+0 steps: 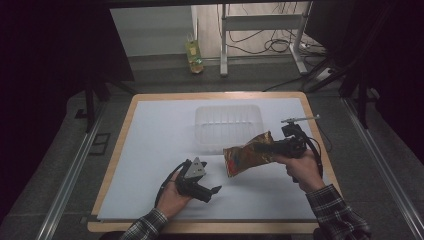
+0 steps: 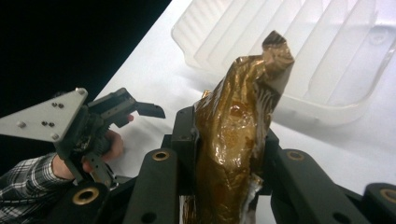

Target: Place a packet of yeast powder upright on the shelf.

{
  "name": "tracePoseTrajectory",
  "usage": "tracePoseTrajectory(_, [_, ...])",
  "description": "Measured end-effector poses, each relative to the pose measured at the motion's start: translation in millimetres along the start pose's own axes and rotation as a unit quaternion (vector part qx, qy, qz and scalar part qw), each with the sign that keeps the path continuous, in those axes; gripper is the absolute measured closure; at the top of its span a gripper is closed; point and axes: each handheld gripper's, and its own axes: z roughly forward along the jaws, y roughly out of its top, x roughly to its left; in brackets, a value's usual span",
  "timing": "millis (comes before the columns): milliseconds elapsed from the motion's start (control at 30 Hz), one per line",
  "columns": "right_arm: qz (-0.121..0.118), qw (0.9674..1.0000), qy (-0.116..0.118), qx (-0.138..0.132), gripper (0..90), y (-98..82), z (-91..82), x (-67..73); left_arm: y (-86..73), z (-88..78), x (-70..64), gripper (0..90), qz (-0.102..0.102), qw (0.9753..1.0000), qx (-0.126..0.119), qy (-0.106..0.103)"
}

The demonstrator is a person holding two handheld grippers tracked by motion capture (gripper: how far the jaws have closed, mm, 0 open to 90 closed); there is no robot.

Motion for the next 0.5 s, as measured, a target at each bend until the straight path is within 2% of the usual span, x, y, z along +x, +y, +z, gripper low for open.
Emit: tracePoseTrajectory(500, [0.018,0.9996,-0.006,-0.020,70.0,18.1,-15.4,-2.6,-0.9,0.0,-0.8,3.6,0.006,1.0000,-0.003,0.005])
